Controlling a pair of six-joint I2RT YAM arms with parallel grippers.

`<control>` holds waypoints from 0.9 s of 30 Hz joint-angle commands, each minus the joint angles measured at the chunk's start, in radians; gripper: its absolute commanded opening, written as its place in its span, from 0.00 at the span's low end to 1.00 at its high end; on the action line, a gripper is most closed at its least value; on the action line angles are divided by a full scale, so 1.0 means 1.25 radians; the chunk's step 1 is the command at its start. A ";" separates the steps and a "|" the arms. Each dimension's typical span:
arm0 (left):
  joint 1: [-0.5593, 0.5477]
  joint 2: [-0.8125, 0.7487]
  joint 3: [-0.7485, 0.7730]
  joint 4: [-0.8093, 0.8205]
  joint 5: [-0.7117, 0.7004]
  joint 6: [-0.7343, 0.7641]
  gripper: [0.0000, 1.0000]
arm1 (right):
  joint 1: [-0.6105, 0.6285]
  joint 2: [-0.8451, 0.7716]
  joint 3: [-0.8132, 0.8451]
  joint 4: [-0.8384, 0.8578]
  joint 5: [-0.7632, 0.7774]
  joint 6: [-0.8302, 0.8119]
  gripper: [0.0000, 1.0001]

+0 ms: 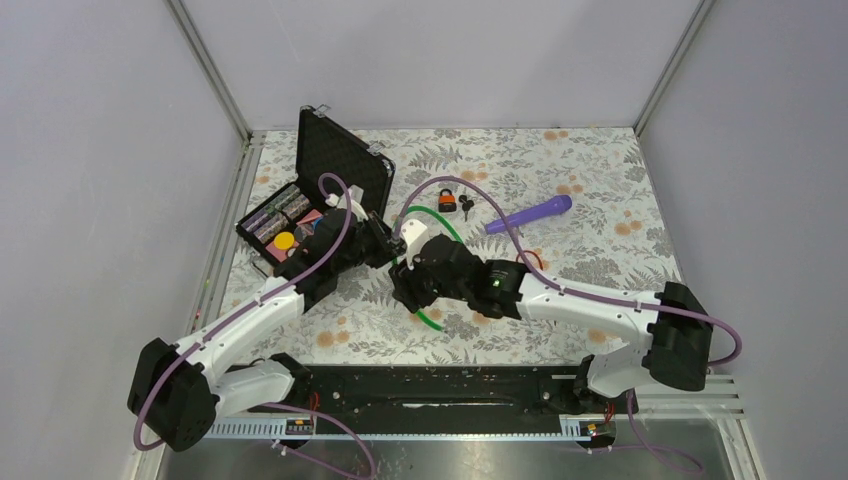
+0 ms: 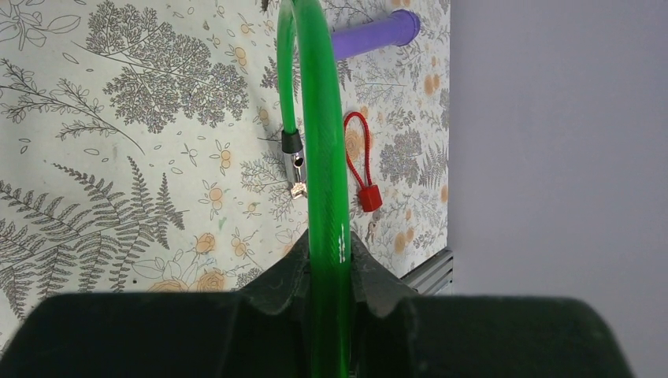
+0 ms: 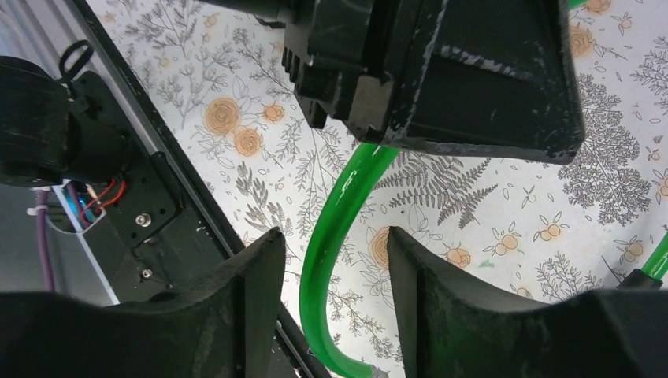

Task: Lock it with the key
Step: Pick up the lock from the center of the board, then lock the lock.

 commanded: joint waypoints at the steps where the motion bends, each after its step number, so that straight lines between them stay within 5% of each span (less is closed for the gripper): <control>1: 0.003 -0.032 0.031 0.036 -0.016 -0.019 0.00 | 0.022 0.020 0.035 0.037 0.058 -0.005 0.55; 4: 0.005 -0.040 0.027 0.040 -0.019 -0.027 0.00 | 0.025 0.026 0.023 0.052 0.066 0.009 0.45; 6: 0.007 -0.046 0.024 0.044 -0.021 -0.029 0.02 | 0.026 0.023 0.016 0.060 0.071 0.018 0.26; 9: 0.010 -0.053 0.018 0.045 -0.026 -0.024 0.22 | 0.026 0.000 0.006 0.072 0.076 0.026 0.00; 12: 0.015 -0.065 0.010 0.042 -0.036 -0.014 0.55 | 0.026 -0.040 -0.003 0.077 0.107 0.030 0.00; 15: 0.022 -0.085 0.002 0.026 -0.048 -0.001 0.74 | 0.026 -0.095 -0.002 0.060 0.145 0.032 0.00; 27: 0.046 -0.207 0.000 0.034 -0.072 0.100 0.93 | 0.023 -0.185 0.101 -0.078 0.262 0.056 0.00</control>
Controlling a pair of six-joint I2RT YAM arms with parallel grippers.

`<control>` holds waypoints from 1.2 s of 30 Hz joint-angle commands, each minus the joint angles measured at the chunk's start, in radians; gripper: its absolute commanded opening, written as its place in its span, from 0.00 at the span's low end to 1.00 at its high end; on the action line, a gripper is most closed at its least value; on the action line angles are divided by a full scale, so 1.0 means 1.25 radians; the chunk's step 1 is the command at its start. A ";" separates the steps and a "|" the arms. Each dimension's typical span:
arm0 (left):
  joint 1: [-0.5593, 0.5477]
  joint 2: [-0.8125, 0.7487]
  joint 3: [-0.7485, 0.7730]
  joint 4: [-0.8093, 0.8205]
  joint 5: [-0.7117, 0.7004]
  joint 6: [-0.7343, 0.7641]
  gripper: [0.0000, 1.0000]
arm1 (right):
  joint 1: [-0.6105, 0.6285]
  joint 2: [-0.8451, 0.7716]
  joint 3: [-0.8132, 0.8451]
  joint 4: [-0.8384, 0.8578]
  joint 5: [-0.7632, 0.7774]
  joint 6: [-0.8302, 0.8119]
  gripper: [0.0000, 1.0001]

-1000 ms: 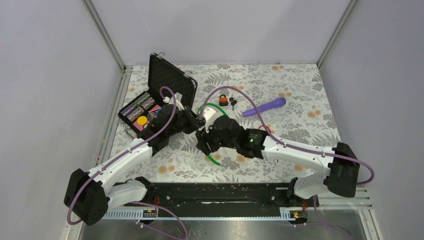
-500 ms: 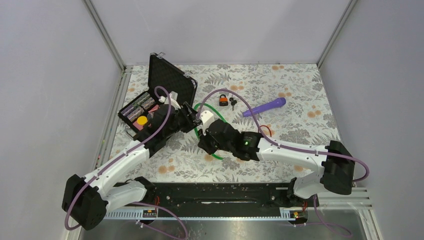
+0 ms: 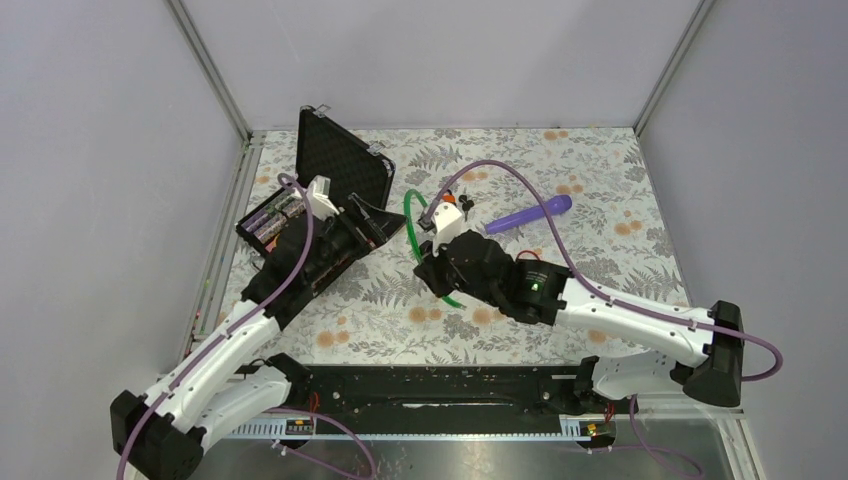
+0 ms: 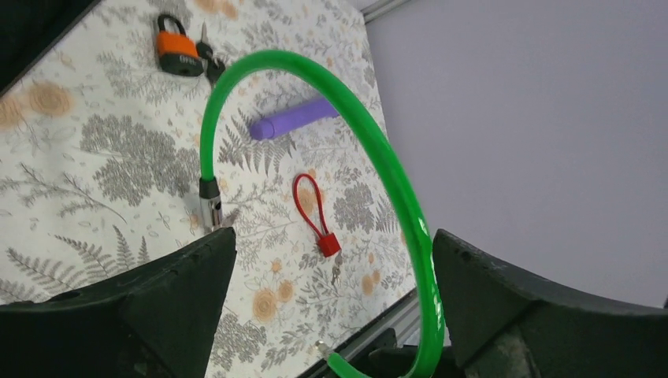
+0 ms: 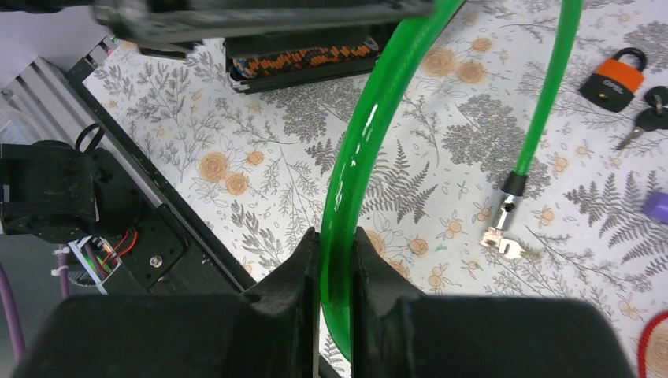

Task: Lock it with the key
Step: Lock the lock.

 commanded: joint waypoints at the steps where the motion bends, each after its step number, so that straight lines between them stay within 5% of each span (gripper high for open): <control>1: 0.009 -0.054 0.004 0.006 -0.050 0.088 0.94 | -0.005 -0.068 0.075 0.006 0.096 0.002 0.00; 10: 0.009 -0.074 -0.026 0.040 -0.005 0.147 0.94 | -0.005 -0.131 0.147 -0.024 0.084 0.011 0.00; 22: -0.001 0.082 -0.020 0.296 0.183 0.210 0.93 | -0.005 -0.211 0.211 -0.072 0.024 0.095 0.00; 36: -0.166 0.302 -0.005 0.503 0.122 0.225 0.93 | -0.004 -0.237 0.267 -0.119 -0.060 0.183 0.00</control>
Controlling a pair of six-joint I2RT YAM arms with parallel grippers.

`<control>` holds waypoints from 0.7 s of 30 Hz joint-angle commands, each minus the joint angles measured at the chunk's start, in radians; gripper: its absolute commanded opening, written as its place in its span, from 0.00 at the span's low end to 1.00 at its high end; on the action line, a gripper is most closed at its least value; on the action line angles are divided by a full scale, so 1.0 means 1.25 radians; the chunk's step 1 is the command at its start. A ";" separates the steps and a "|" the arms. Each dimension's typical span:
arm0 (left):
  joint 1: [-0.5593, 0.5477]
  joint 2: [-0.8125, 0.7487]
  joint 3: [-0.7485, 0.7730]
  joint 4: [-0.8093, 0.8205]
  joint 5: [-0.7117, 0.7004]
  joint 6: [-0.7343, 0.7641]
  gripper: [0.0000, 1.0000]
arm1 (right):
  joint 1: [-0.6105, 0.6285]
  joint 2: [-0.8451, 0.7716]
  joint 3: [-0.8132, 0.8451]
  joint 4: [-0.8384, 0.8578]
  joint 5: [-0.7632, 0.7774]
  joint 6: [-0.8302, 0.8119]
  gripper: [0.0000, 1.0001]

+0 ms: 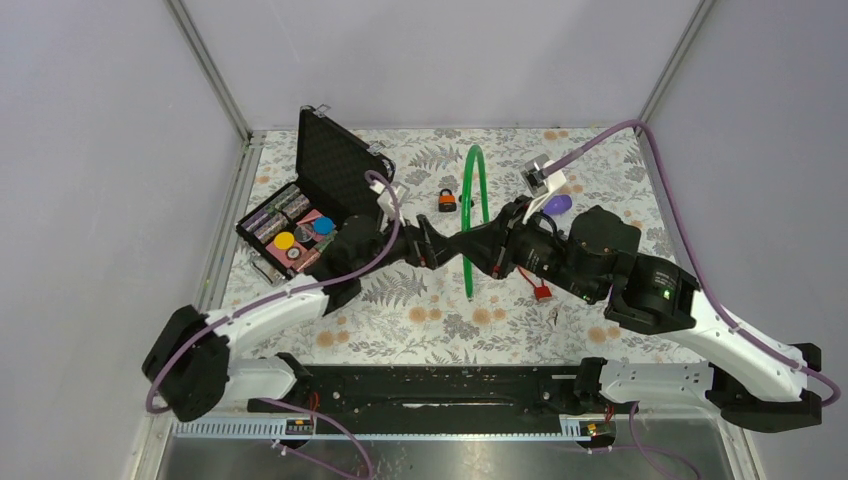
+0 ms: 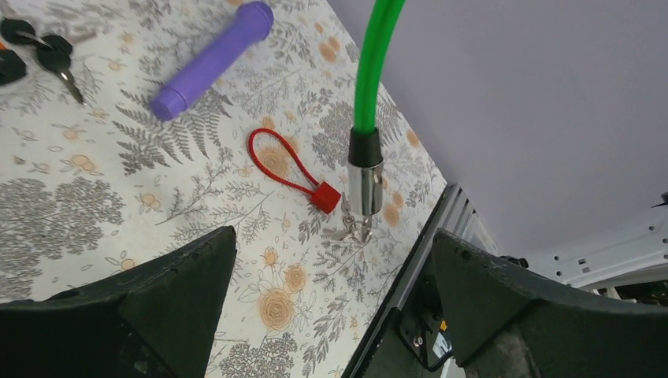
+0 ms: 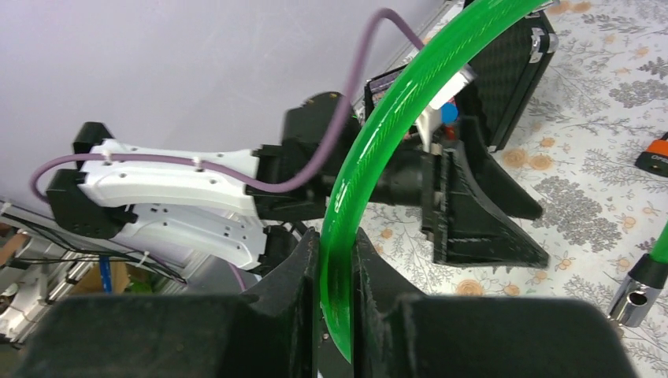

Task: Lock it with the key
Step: Lock the lock.

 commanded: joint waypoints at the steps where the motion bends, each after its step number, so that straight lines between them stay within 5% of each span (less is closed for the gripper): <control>1: -0.027 0.067 0.023 0.178 -0.015 -0.017 0.93 | -0.002 -0.012 0.049 0.033 -0.027 0.024 0.00; 9: -0.043 0.162 -0.002 0.398 -0.029 -0.053 0.94 | -0.003 -0.014 0.047 0.033 -0.028 0.038 0.00; 14: -0.053 0.208 0.012 0.420 -0.034 -0.068 0.92 | -0.003 -0.011 0.050 0.033 -0.033 0.043 0.00; 21: -0.063 0.271 0.044 0.401 -0.035 -0.084 0.68 | -0.003 -0.014 0.051 0.033 -0.034 0.044 0.00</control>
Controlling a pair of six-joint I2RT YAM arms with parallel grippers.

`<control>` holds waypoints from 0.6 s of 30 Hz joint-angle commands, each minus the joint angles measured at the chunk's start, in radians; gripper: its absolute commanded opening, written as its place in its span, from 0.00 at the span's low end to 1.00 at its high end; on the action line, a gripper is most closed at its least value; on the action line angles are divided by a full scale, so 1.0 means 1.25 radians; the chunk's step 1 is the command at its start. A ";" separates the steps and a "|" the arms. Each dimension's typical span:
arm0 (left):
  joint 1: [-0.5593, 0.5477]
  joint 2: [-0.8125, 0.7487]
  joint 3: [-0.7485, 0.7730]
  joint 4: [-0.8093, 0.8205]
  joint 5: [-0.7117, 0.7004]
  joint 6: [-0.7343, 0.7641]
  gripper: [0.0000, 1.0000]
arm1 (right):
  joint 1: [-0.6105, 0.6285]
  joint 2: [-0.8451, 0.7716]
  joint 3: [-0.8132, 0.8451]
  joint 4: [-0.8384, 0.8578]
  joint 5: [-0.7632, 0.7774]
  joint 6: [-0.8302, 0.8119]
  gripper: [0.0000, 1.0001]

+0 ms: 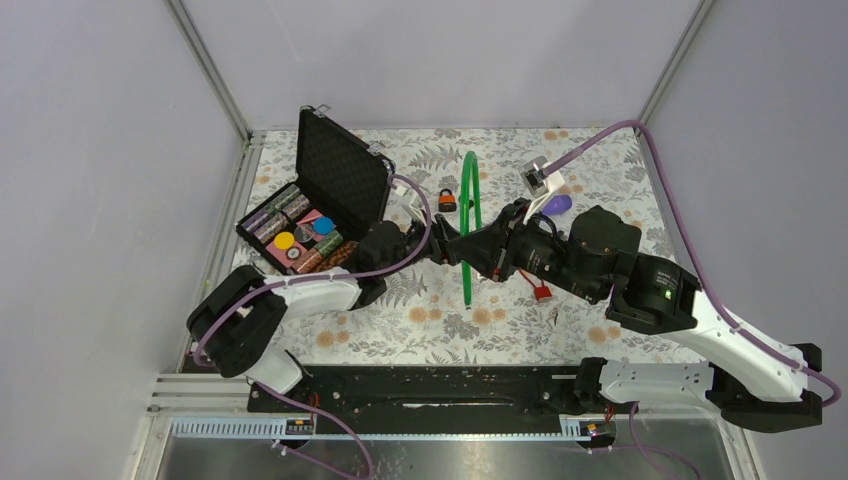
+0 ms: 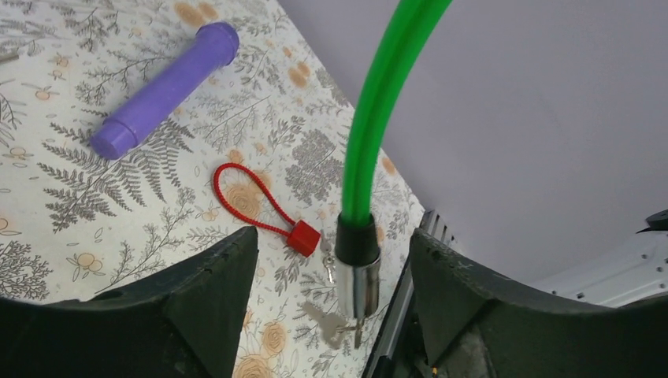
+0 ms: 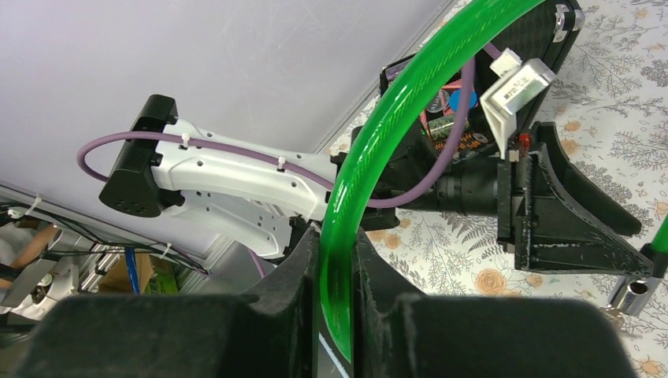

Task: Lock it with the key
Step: Lock the lock.

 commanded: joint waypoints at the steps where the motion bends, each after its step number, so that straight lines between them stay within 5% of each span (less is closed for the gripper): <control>1: -0.007 0.035 0.047 0.061 -0.006 -0.016 0.68 | -0.003 -0.014 0.041 0.050 -0.005 -0.005 0.00; 11: -0.006 0.062 0.079 0.079 0.001 -0.013 0.79 | -0.003 -0.024 0.029 0.050 -0.004 0.002 0.00; 18: -0.005 0.080 0.105 0.066 0.015 -0.047 0.49 | -0.003 -0.024 0.030 0.043 -0.019 0.003 0.00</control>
